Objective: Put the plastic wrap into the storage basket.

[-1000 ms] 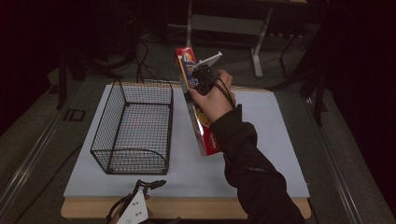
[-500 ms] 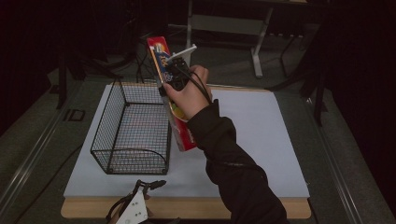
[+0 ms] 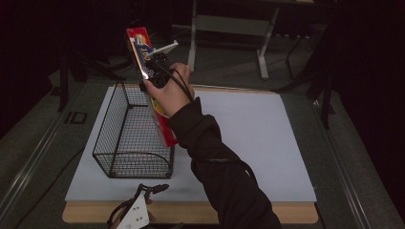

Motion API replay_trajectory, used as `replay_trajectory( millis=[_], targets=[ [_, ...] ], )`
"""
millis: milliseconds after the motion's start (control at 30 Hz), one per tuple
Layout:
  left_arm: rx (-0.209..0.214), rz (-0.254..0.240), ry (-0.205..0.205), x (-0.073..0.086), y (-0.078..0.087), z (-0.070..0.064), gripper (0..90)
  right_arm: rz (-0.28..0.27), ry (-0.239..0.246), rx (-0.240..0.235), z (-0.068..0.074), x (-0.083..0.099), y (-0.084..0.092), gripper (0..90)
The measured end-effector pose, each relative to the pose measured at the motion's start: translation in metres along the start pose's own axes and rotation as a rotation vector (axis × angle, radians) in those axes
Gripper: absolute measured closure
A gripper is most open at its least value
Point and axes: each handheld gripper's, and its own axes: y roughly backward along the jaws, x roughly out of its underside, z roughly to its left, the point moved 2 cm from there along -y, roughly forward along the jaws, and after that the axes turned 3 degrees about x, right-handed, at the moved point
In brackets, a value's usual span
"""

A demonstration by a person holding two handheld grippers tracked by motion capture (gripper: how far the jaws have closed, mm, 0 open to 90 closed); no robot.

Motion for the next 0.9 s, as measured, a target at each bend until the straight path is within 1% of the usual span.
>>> replay_trajectory(
  millis=[133, 167, 200, 233, 267, 300, 400, 533, 567, 633, 667, 700, 800, 833, 867, 900],
  targets=[
    [0.000, 0.003, -0.004, 0.000, 0.000, -0.001, 0.1, -0.022, 0.005, -0.011, 0.008, -0.002, -0.009, 39.7],
    [0.000, 0.002, -0.005, 0.000, 0.000, -0.001, 0.1, -0.036, 0.009, -0.026, 0.011, -0.001, -0.016, 39.8],
    [0.000, -0.001, -0.004, 0.000, 0.001, -0.001, 0.1, -0.036, 0.009, -0.026, 0.011, -0.001, -0.016, 39.8],
    [-0.002, -0.002, -0.004, 0.000, 0.001, -0.001, 0.1, -0.034, -0.001, -0.037, 0.014, 0.001, -0.024, 39.7],
    [-0.003, -0.003, -0.003, 0.000, 0.001, -0.001, 0.1, -0.034, -0.001, -0.037, 0.014, 0.001, -0.024, 39.7],
    [-0.004, -0.002, -0.004, 0.000, 0.001, -0.001, 0.1, -0.025, -0.001, -0.043, 0.016, 0.002, -0.028, 39.8],
    [-0.007, 0.005, -0.007, 0.000, 0.001, -0.001, 0.1, -0.014, 0.007, -0.039, 0.021, 0.006, -0.038, 39.7],
    [-0.005, 0.002, -0.009, -0.001, 0.002, -0.001, 0.1, -0.010, -0.005, -0.037, 0.025, 0.015, -0.051, 39.7],
    [-0.005, 0.002, -0.009, -0.001, 0.002, -0.002, 0.1, 0.006, -0.001, -0.037, 0.027, 0.020, -0.058, 39.7],
    [-0.005, 0.000, -0.007, -0.001, 0.002, -0.002, 0.1, 0.006, -0.001, -0.037, 0.027, 0.020, -0.058, 39.7],
    [-0.008, 0.003, -0.011, -0.001, 0.002, -0.002, 0.1, 0.017, 0.002, -0.034, 0.028, 0.023, -0.062, 39.7],
    [-0.009, 0.004, -0.011, 0.000, 0.002, -0.002, 0.1, 0.034, 0.011, -0.018, 0.030, 0.030, -0.070, 39.7],
    [-0.009, 0.003, -0.012, -0.001, 0.003, -0.002, 0.1, 0.067, 0.002, -0.022, 0.031, 0.039, -0.081, 39.7],
    [-0.009, 0.003, -0.012, -0.001, 0.003, -0.002, 0.1, 0.067, 0.002, -0.022, 0.031, 0.039, -0.081, 39.7],
    [-0.009, 0.005, -0.011, 0.000, 0.002, -0.002, 0.1, 0.079, -0.001, -0.019, 0.031, 0.042, -0.084, 39.7],
    [-0.009, 0.005, -0.011, 0.000, 0.002, -0.002, 0.1, 0.111, 0.007, -0.014, 0.031, 0.048, -0.093, 39.7]
  ],
)
